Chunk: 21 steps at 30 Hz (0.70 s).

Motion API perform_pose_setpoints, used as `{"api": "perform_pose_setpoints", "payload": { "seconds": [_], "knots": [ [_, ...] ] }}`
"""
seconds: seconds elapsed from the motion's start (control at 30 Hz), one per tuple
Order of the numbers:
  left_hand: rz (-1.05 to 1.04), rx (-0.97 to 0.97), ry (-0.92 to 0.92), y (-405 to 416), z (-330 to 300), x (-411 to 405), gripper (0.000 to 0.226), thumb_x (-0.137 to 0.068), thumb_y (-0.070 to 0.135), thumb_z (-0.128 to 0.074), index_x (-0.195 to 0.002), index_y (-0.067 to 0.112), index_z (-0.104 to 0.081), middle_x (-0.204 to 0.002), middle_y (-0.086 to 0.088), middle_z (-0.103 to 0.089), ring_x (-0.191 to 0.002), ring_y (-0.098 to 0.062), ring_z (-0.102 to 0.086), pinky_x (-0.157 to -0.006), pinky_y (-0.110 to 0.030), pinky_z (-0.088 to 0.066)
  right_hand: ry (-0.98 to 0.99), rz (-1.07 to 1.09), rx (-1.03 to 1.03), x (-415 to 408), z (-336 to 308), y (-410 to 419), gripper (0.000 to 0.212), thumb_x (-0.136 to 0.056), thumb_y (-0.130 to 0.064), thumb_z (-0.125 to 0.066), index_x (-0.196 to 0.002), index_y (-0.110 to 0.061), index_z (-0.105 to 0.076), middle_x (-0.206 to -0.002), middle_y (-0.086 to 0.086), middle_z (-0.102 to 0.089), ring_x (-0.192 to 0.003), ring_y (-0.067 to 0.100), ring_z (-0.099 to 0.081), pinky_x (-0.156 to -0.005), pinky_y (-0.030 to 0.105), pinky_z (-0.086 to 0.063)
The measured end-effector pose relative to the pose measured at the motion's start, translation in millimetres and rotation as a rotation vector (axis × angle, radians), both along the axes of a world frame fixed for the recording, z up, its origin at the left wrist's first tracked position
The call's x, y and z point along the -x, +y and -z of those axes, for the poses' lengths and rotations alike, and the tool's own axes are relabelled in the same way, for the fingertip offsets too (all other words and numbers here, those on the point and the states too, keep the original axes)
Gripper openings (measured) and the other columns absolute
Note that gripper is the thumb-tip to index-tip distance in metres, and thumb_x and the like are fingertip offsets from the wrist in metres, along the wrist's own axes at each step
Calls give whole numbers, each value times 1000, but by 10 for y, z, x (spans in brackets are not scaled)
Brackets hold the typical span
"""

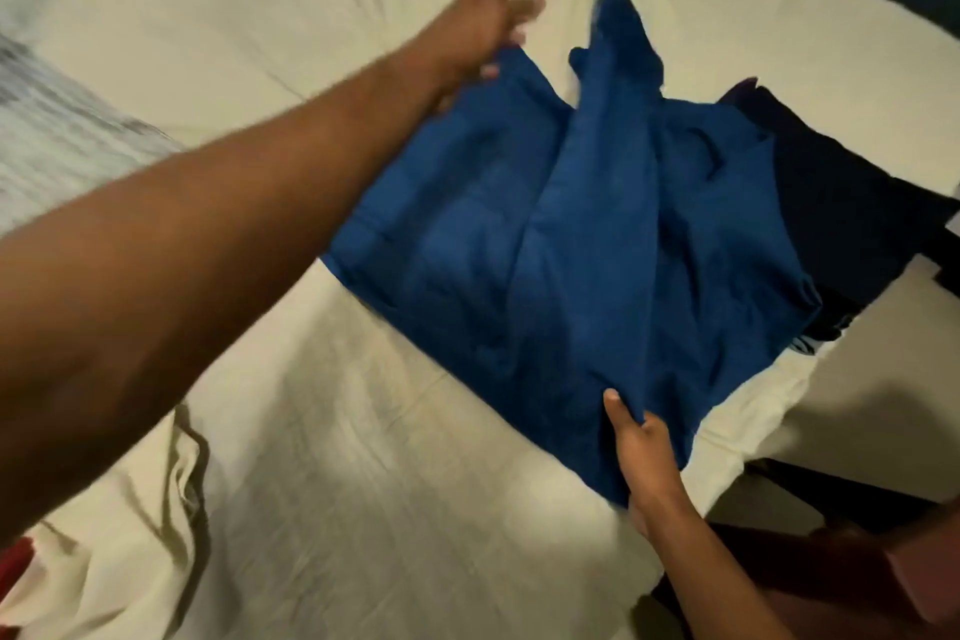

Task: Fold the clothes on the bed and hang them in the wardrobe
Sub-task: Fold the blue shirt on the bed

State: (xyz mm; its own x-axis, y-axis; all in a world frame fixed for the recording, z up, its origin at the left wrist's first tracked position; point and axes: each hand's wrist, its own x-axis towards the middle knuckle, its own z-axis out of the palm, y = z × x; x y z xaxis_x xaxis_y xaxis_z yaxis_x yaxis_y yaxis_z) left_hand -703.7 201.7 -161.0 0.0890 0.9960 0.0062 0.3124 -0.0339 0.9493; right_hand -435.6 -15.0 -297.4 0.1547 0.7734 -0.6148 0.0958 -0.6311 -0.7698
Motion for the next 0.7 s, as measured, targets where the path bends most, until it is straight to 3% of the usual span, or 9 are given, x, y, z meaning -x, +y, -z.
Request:
{"api": "perform_pose_setpoints", "payload": {
  "seconds": [0.1, 0.2, 0.27, 0.33, 0.4, 0.47, 0.57, 0.7],
  "knots": [
    [2, 147, 168, -428, 317, 110, 25, -92, 28, -64, -115, 16, -65, -111, 6, -64, -99, -4, -59, -84, -17, -45, -1, 9, 12, -8, 74, 15, 16, -101, -38, -53, -99, -25, -61, -99, -7, -67, -89, 7, -61, -71, 22, -45],
    [104, 272, 401, -952, 920, 391, 55, -65, 64, -61, -107, 28, -67, -111, 6, -69, -105, -8, -62, -100, -29, -47, -12, 6, 36, 0, 119, 23, 21, -100, -42, -54, -108, -23, -59, -104, -9, -64, -92, 6, -59, -77, 26, -44],
    [193, 316, 614, -1146, 1146, 478, 63, -60, 71, -54, -111, 34, -64, -114, 10, -64, -111, -13, -56, -99, -41, -44, -6, 15, 50, -4, 134, 50, 16, -100, -42, -54, -104, -26, -57, -100, -12, -62, -89, 4, -56, -74, 25, -43],
    [346, 332, 907, -1275, 1255, 499, 60, -70, 66, -59, -121, 35, -58, -119, 10, -54, -116, -17, -43, -95, -42, -35, -12, 7, 59, -9, 148, 64, 14, -100, -42, -54, -100, -28, -56, -98, -13, -61, -87, 3, -55, -76, 26, -41],
    [432, 316, 1090, -1285, 1314, 482, 39, -83, 48, -64, -120, 35, -58, -119, 8, -49, -117, -20, -39, -93, -41, -30, -24, -16, 55, -22, 156, 61, 16, -100, -44, -53, -100, -29, -56, -99, -13, -61, -87, 3, -55, -79, 27, -41],
    [479, 312, 1129, -1197, 1304, 470, 22, -88, 34, -62, -110, 32, -63, -116, 8, -55, -117, -20, -44, -93, -40, -34, -28, -24, 58, -52, 157, 53, 18, -99, -47, -52, -103, -30, -57, -102, -13, -61, -90, 2, -55, -79, 26, -42],
    [493, 296, 1002, -977, 1238, 402, 15, -90, 21, -60, -104, 21, -64, -107, 2, -67, -103, -23, -59, -83, -31, -42, -14, -13, 40, -109, 142, 13, 16, -100, -47, -50, -104, -32, -57, -102, -17, -61, -91, 0, -55, -83, 25, -43],
    [539, 182, 956, -585, 1105, 158, 11, -95, 21, -60, -105, 16, -64, -98, 2, -65, -88, -18, -55, -77, -27, -38, -8, 127, 18, -269, 166, -32, 29, -98, -50, -52, -116, -27, -56, -108, -12, -62, -103, 13, -59, -100, 36, -45]
  ]
}}
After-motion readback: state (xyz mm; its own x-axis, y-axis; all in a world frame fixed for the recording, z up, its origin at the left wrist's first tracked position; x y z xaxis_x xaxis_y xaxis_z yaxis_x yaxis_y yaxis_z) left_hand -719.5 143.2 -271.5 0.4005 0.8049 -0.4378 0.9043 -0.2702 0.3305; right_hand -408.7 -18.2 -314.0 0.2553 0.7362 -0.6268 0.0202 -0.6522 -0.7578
